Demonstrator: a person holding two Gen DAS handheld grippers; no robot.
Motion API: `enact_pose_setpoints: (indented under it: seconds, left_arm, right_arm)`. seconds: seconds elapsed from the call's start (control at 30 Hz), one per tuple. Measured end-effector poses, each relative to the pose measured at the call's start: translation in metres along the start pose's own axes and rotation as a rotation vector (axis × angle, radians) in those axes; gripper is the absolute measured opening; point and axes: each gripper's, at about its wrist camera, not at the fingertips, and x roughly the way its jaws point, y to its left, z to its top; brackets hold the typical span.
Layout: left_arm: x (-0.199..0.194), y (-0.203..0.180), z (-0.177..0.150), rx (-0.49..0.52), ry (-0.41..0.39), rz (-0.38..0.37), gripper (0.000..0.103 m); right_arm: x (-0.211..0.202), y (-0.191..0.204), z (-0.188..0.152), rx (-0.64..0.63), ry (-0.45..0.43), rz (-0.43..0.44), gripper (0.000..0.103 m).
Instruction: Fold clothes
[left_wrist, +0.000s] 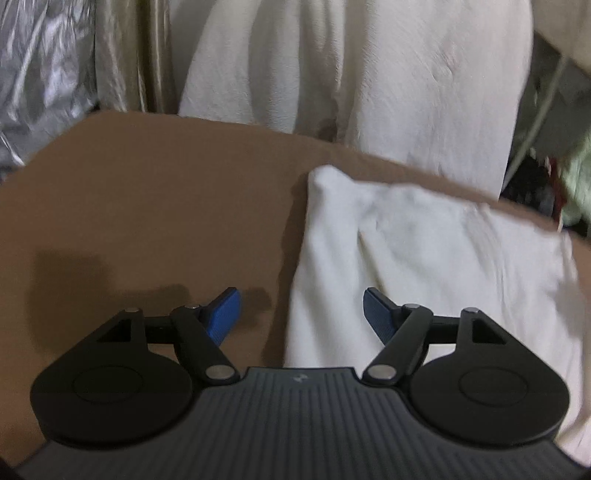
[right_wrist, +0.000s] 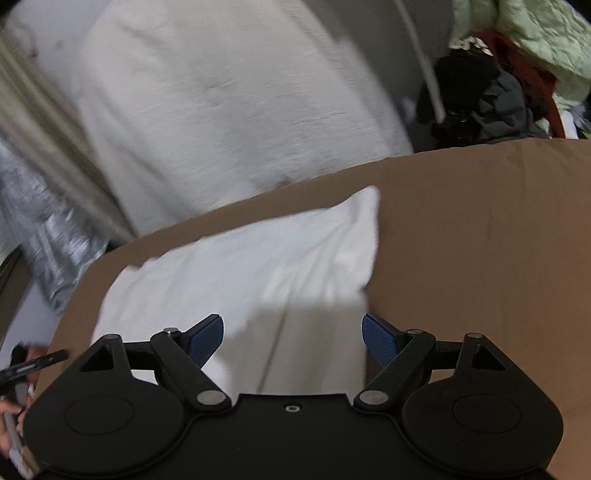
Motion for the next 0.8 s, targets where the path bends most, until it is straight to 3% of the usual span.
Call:
enact_pose_setpoints:
  seconds: [0.17,0.27,0.33,0.37,0.4,0.43,0.53,0.6,0.8]
  left_arm:
    - [0.053,0.007,0.02,-0.086,0.028,-0.048,0.073]
    - [0.086,0.004,0.02,-0.105,0.078,-0.014,0.077]
    - [0.1,-0.001,0.013,-0.114,0.111,-0.002,0.071]
    - [0.097,-0.011,0.011,-0.061,0.112,0.014,0.05]
    - [0.094,-0.021,0.009,-0.009,0.112,0.03,0.023]
    - [0.092,-0.031,0.006,0.044,0.113,0.046,0.01]
    - [0.082,-0.06,0.001,0.196,0.108,0.094,0.007]
    - [0.059,-0.069,0.0,0.245,0.053,0.122,0.007]
    - [-0.036,-0.076,-0.005,0.21,-0.066,0.057,0.007]
  right_arm:
    - [0.053,-0.027,0.026,0.083,-0.027,-0.045,0.086]
    - [0.071,-0.031,0.03,0.105,-0.038,-0.054,0.086]
    - [0.08,-0.031,0.029,0.114,-0.044,-0.055,0.081]
    - [0.085,-0.031,0.029,0.119,-0.047,-0.056,0.055]
    - [0.09,-0.031,0.029,0.124,-0.05,-0.057,0.023]
    - [0.092,-0.031,0.028,0.126,-0.057,-0.058,0.017]
    - [0.079,-0.021,0.022,0.126,-0.12,-0.038,0.017]
    - [0.063,-0.014,0.018,0.135,-0.165,0.006,0.016]
    - [-0.011,0.022,-0.001,0.153,-0.2,0.166,0.016]
